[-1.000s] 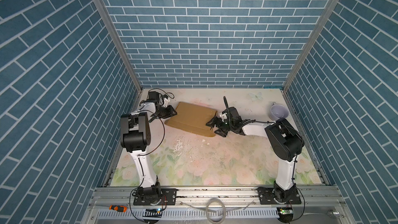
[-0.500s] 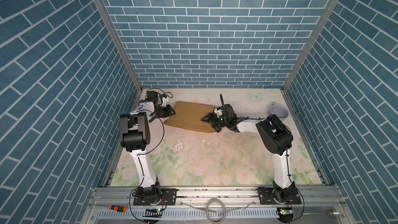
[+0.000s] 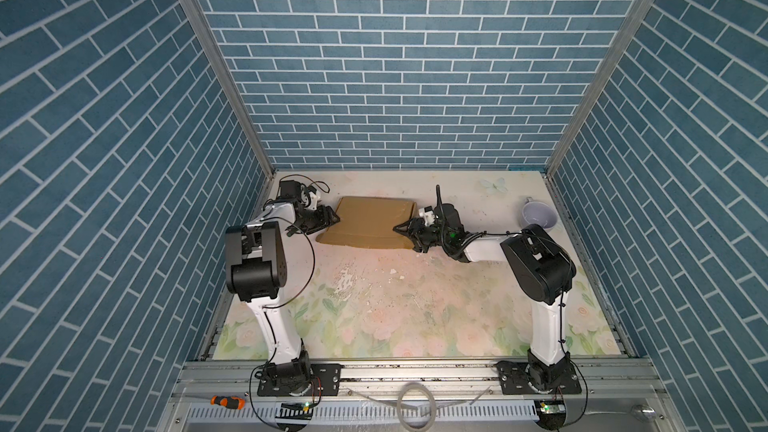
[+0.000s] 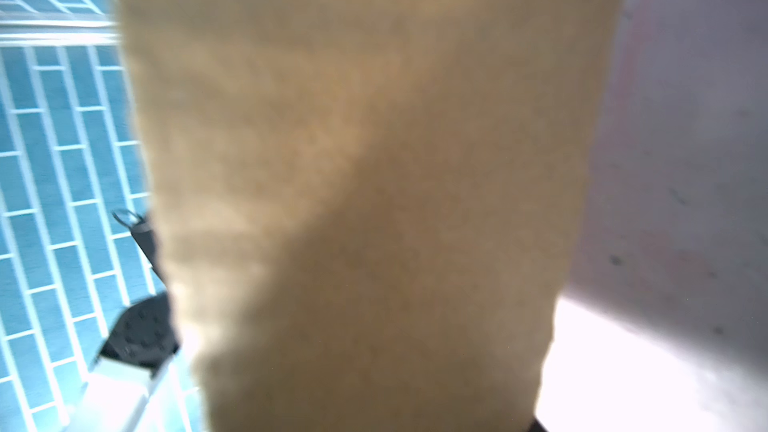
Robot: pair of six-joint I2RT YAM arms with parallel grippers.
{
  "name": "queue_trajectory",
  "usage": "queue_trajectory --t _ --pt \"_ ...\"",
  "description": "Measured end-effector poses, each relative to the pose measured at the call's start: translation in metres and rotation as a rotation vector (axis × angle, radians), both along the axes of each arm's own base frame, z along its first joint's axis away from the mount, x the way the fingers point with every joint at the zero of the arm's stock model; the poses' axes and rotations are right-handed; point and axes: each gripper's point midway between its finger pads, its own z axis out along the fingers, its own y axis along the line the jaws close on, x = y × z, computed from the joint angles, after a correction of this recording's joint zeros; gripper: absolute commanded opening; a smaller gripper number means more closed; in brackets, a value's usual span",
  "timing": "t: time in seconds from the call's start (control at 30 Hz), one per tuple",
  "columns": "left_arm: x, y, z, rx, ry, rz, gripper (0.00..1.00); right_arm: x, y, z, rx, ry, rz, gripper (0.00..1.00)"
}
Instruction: Fold the paper box
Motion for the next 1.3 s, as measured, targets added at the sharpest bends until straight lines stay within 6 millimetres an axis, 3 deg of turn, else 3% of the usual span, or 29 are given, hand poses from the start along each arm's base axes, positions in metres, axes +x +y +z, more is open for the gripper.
queue_trajectory --t 0.07,0.17,0.27,0.3,0.43,0.53,0.6,0.63,0.73,0.8,0.9,1.0,1.1,1.3 --pt "-0.001 0.003 0.026 0.021 -0.055 0.026 0.74 0.001 -0.004 0.006 0.012 0.006 -0.013 0.51" --pt "0.002 0.01 0.081 0.102 -0.215 0.059 0.78 0.002 -0.012 0.01 0.024 0.023 -0.035 0.5" --pt "-0.01 0.018 0.145 0.255 -0.436 0.1 0.9 0.002 -0.023 0.016 0.037 0.044 -0.055 0.5" --pt "-0.019 0.018 0.164 0.31 -0.516 0.109 0.99 0.001 -0.028 0.02 0.044 0.051 -0.061 0.49" --pt "-0.064 0.014 0.231 0.46 -0.838 0.148 1.0 -0.01 -0.054 0.04 0.074 0.071 -0.073 0.49" --pt "-0.084 0.012 0.256 0.475 -0.96 0.149 0.88 -0.019 -0.076 0.057 0.093 0.076 -0.075 0.49" --pt "-0.088 -0.004 0.27 0.463 -1.004 0.08 0.83 -0.025 -0.088 0.066 0.103 0.09 -0.071 0.49" --pt "-0.088 -0.014 0.271 0.468 -1.009 0.042 0.84 -0.028 -0.093 0.069 0.105 0.099 -0.069 0.49" --pt "-0.112 -0.093 0.267 0.542 -1.064 -0.231 0.92 -0.035 -0.106 0.076 0.106 0.134 -0.064 0.49" --pt "-0.15 -0.158 0.254 0.594 -1.136 -0.485 0.97 -0.043 -0.112 0.082 0.105 0.158 -0.053 0.49" --pt "-0.196 -0.205 0.223 0.711 -1.184 -0.766 1.0 -0.054 -0.12 0.091 0.11 0.18 -0.036 0.49" --pt "-0.218 -0.221 0.188 0.867 -1.176 -0.952 1.0 -0.067 -0.125 0.094 0.115 0.206 -0.017 0.49" --pt "-0.22 -0.222 0.159 1.018 -1.139 -1.062 1.0 -0.077 -0.129 0.091 0.112 0.239 -0.005 0.49" --pt "-0.213 -0.221 0.136 1.174 -1.102 -1.17 1.0 -0.094 -0.132 0.087 0.111 0.286 0.019 0.49"
